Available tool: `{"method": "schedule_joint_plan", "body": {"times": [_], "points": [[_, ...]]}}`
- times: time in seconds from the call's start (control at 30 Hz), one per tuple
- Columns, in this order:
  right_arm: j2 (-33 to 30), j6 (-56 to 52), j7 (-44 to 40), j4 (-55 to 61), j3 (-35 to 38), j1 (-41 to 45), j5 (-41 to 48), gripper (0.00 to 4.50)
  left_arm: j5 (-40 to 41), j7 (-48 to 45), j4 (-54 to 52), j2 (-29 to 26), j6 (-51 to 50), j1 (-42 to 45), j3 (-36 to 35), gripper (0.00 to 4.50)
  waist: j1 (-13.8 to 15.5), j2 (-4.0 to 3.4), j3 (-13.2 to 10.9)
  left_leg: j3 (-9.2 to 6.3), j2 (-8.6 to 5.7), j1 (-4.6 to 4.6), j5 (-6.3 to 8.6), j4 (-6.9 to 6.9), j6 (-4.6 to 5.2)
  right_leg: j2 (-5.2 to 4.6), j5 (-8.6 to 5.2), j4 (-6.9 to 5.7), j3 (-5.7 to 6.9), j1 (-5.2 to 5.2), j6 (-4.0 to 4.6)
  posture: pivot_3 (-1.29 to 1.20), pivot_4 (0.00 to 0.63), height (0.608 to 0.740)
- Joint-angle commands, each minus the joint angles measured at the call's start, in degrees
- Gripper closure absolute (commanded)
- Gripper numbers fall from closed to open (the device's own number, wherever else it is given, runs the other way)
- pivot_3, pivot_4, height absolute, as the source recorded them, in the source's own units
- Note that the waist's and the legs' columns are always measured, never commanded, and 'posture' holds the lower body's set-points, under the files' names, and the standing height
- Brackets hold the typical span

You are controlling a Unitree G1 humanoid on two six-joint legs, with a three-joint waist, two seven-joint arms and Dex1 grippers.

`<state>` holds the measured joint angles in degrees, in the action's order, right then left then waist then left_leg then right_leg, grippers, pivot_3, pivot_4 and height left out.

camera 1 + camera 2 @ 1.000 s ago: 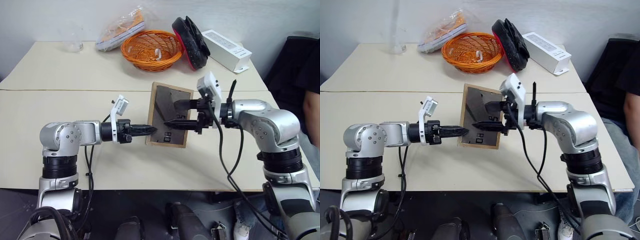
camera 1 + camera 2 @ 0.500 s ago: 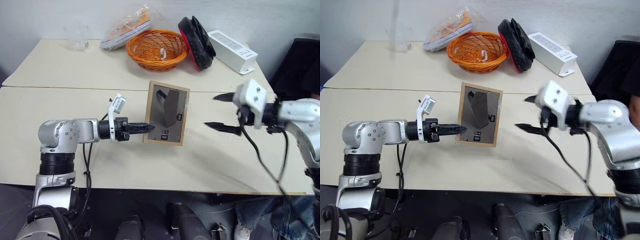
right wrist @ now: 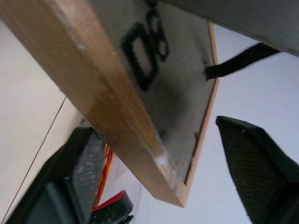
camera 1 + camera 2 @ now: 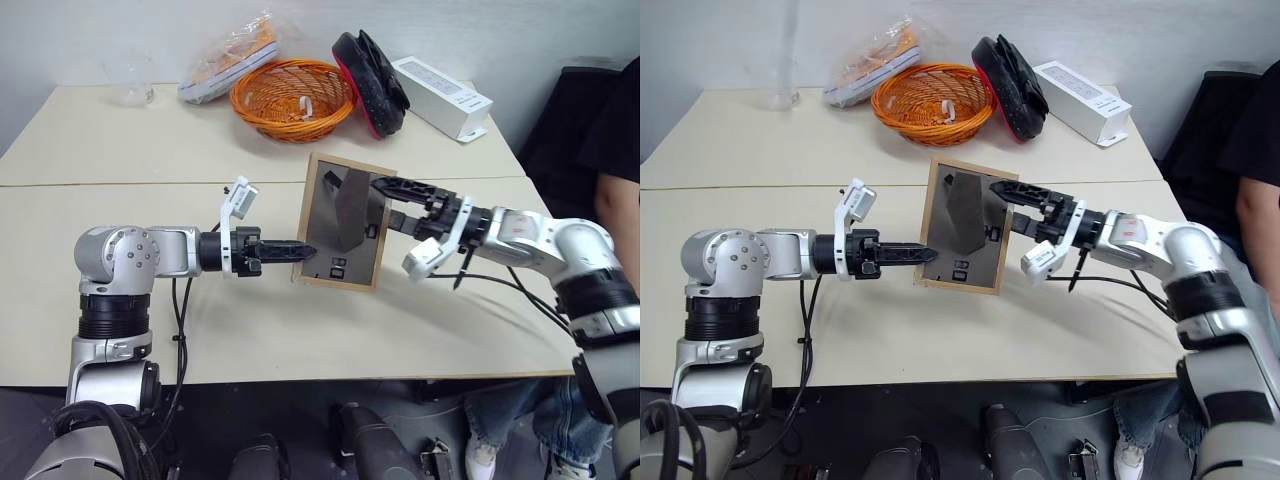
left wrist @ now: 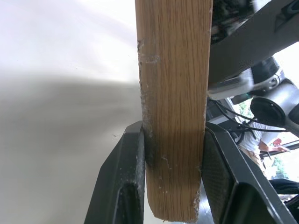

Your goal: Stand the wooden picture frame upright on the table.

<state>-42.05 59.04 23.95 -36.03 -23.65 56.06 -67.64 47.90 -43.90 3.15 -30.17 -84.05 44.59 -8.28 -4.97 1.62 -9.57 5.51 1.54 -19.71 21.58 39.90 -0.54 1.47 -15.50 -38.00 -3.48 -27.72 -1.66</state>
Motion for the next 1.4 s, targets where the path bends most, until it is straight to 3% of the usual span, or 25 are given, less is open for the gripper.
{"method": "schedule_joint_plan", "body": {"times": [0.03,0.1,0.23,0.33,0.43,0.53,0.57,0.63,0.7,0.73,0.8,0.93,1.07,1.17,1.4], "points": [[0.58,-0.24,12.52,-1.63,-4.03,3.83,-4.49,2.24,1.72,-0.61,-1.11,-0.71,-0.24,1.65,-1.29,3.25,0.05,-0.01,-0.01,0.00,-0.01,0.00,-0.01,-0.03,-0.01,0.00,0.00,0.00,0.00,0.00,0.01,0.00,0.150,0.740],[0.75,-0.23,15.78,-2.14,-5.72,4.84,-5.40,2.63,1.69,-0.63,-0.95,-1.27,-0.70,1.47,-1.80,3.25,0.05,-0.01,-0.01,-0.01,0.00,0.00,-0.02,-0.07,-0.02,0.00,-0.01,0.03,0.01,-0.01,0.01,0.00,0.150,0.740],[0.88,-0.22,18.20,-3.45,-7.77,6.78,-5.57,3.20,1.10,0.20,-1.46,-3.08,-0.04,-0.06,-3.37,1.98,-0.02,-0.01,-0.01,0.00,-0.01,0.13,-0.03,-0.10,-0.05,0.00,-0.01,0.03,0.01,0.09,0.02,0.00,0.150,0.740],[0.74,0.76,17.43,-5.35,-8.57,7.79,-3.95,3.25,0.65,1.01,-4.06,-6.13,2.06,-2.11,-5.40,1.07,-0.25,-0.01,-0.01,0.04,-0.04,0.31,-0.06,-0.25,-0.10,0.01,-0.01,0.04,-0.04,0.19,0.02,0.00,0.150,0.740],[0.64,3.93,13.73,-8.15,-9.14,8.65,-0.65,3.25,-0.49,1.69,-12.17,-12.92,9.16,-8.80,-15.12,0.17,-1.25,0.01,-0.03,0.07,-0.02,0.34,-0.08,-0.33,-0.13,0.02,-0.02,0.03,-0.06,0.14,0.04,0.00,0.150,0.740],[1.19,8.58,6.70,-11.35,-8.71,8.43,6.39,3.25,-0.99,1.16,-21.10,-16.22,16.49,-17.61,-22.72,0.00,-1.67,0.10,-0.05,0.06,0.02,0.45,-0.13,-0.59,-0.22,0.03,-0.09,0.06,-0.03,0.13,0.17,0.00,0.150,0.740],[2.60,11.34,0.52,-15.44,-8.28,8.11,13.48,3.25,-2.11,0.41,-25.53,-16.45,20.14,-22.31,-24.67,0.00,-1.70,0.10,-0.05,0.03,0.01,0.45,-0.14,-0.61,-0.22,0.02,-0.11,0.07,0.00,0.14,0.19,0.00,0.150,0.740],[6.89,5.73,-27.17,-16.16,-7.21,2.43,44.91,3.25,-4.21,0.33,-33.73,-15.31,26.56,-31.01,-28.14,0.00,-1.62,0.19,-0.01,0.03,0.00,0.68,-0.15,-0.71,-0.21,0.02,-0.11,0.17,-0.01,0.34,0.19,0.00,0.150,0.740],[10.50,-18.02,-53.63,-2.30,-2.63,-4.99,75.81,3.25,-4.42,2.44,-38.50,-12.79,29.38,-36.63,-29.45,0.00,-1.48,0.26,-0.03,-0.04,0.13,1.08,-0.14,-0.76,-0.18,0.03,-0.11,0.26,0.11,0.83,0.19,0.00,0.150,0.740],[11.67,-30.16,-61.96,4.35,-0.25,-7.35,86.46,3.25,-4.61,3.51,-39.82,-11.66,30.41,-38.49,-29.20,0.00,-1.24,0.28,-0.08,-0.16,0.16,1.36,-0.13,-0.73,-0.17,0.03,-0.11,0.21,0.20,1.21,0.19,0.00,0.150,0.740],[12.79,-49.57,-70.86,13.81,3.36,-10.06,99.84,3.25,-5.26,5.21,-41.64,-9.82,32.92,-41.05,-28.07,0.00,-0.23,0.19,-0.12,-0.22,0.15,1.37,-0.09,-0.61,-0.09,-0.04,-0.09,0.18,0.21,1.29,0.16,0.00,0.150,0.740],[14.03,-77.17,-73.61,20.36,7.91,-11.57,111.99,3.25,-5.23,7.11,-42.54,-8.71,35.35,-42.62,-25.94,0.00,1.24,0.18,-0.12,-0.34,0.11,1.33,0.11,-0.60,0.29,-0.09,-0.07,0.25,0.32,1.31,0.12,0.00,0.150,0.740],[17.08,-91.95,-71.44,18.35,10.69,-12.00,113.85,3.25,-4.18,7.63,-42.19,-9.55,36.29,-42.41,-24.46,0.00,1.73,0.23,-0.09,-0.32,0.12,1.29,0.13,-0.76,0.26,-0.09,-0.09,0.43,0.33,1.26,0.16,0.00,0.150,0.740],[18.29,-95.35,-72.08,17.43,9.11,-13.45,109.24,3.25,-3.21,7.40,-41.10,-10.41,36.30,-40.93,-23.03,0.00,1.72,0.23,-0.09,-0.30,0.11,1.18,0.10,-0.76,0.22,-0.09,-0.09,0.48,0.33,1.15,0.16,0.00,0.150,0.740],[17.23,-98.77,-75.43,24.57,10.40,-17.47,105.69,0.94,-0.92,5.20,-37.93,-13.37,36.18,-38.65,-21.26,0.00,1.63,0.26,-0.08,-0.28,0.10,1.14,0.09,-0.77,0.19,-0.08,-0.08,0.51,0.32,1.12,0.15,0.00,0.150,0.740]]}}
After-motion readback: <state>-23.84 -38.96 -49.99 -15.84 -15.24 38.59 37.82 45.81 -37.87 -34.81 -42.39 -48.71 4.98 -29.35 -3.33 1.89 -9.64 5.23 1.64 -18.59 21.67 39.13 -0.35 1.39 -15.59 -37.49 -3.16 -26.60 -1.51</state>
